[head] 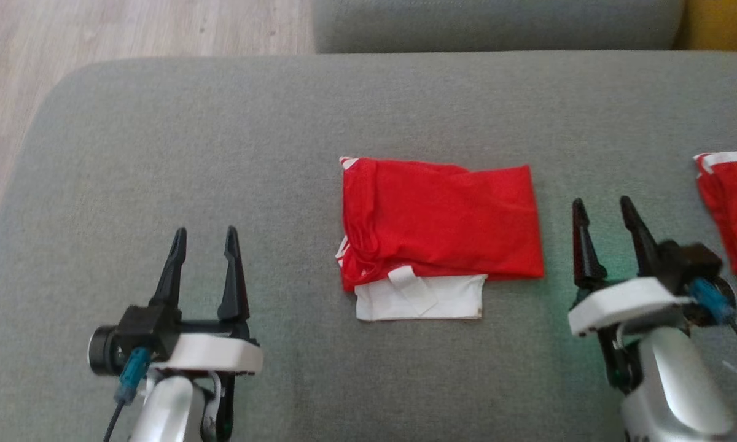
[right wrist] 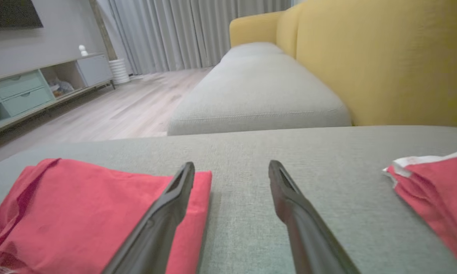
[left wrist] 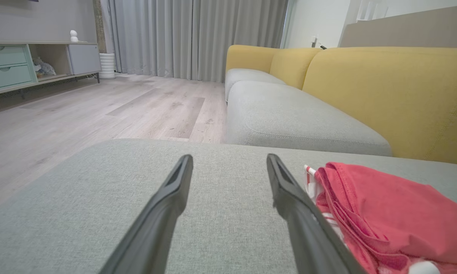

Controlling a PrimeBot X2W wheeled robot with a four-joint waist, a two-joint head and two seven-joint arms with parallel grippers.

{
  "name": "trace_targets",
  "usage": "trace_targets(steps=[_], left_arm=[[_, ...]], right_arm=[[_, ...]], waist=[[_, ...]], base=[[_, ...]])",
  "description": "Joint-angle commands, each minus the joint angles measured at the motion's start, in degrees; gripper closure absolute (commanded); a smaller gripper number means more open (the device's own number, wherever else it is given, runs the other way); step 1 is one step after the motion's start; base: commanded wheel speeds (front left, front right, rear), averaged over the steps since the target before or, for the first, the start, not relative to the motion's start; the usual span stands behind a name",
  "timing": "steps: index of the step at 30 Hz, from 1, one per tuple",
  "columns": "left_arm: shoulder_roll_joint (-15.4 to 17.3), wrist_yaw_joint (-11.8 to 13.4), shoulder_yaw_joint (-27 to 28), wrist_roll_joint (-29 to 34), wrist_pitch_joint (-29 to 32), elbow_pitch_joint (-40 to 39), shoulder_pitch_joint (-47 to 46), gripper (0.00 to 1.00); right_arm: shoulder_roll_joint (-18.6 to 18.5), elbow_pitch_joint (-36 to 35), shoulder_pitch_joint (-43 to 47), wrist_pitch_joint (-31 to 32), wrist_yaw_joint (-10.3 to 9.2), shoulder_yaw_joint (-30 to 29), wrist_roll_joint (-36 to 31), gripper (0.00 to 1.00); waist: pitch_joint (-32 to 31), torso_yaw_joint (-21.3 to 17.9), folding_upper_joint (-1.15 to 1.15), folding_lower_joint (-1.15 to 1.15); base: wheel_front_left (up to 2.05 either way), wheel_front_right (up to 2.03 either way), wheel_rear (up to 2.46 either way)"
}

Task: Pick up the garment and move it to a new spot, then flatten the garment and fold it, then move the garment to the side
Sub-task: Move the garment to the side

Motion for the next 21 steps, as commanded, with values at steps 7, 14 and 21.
trace_targets(steps=[7,14,21], left_arm=[[0.2,-0.2,0.4,0.4,-0.5,-1.3,-4.3,0.0],[0.2,-0.1,0.1,0.6,-0.5,-1.1,-5.3,0.0],[0.2,-0.4,0.3,1.3,-0.5,-0.7,-5.8,0.0]], right_arm=[[-0.1,9.2,-6.9,4.8,0.21,3.3,3.5,0.0],[-0.1,17.0,-10.6,7.1,0.21,7.0,4.8,0.0],[-0.1,24.5,-13.0,10.1,0.21,9.6,6.4,0.0]], waist=[[3.4,2.7,0.0,0.0],[4.5,3.7,0.0,0.0],[4.5,3.4,0.0,0.0]], base=[[0.0,0.0,0.0],[0.0,0.0,0.0],[0.0,0.0,0.0]])
